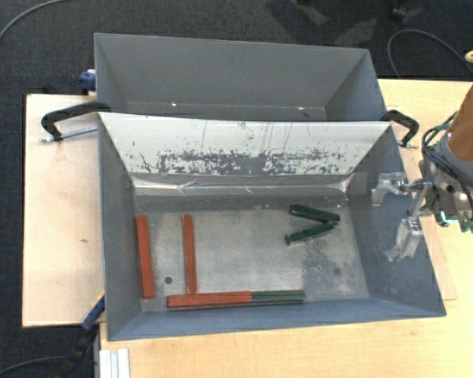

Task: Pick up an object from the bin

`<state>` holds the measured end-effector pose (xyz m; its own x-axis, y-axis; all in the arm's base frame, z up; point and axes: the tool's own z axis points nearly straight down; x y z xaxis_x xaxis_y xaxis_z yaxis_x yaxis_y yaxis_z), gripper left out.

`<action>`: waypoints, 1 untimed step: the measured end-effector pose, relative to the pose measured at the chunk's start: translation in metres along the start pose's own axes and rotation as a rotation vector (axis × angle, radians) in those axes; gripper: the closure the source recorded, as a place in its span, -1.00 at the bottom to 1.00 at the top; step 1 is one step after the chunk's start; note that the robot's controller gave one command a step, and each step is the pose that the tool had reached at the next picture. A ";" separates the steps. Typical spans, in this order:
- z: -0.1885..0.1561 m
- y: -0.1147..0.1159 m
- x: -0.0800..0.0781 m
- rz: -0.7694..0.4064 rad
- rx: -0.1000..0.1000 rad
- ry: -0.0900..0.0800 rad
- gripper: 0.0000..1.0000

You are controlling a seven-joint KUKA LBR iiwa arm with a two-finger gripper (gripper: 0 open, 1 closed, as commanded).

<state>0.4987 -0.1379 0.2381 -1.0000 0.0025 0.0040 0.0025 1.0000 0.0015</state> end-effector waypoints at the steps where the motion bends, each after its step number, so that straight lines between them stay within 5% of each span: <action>1: 0.098 0.024 -0.052 0.310 -0.002 -0.002 -1.00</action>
Offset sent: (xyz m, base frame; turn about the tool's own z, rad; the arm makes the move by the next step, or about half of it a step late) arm 0.0512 0.0223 -0.0973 0.3115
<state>0.5504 -0.1140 0.1403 -0.9515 0.3076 0.0025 0.3076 0.9515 0.0023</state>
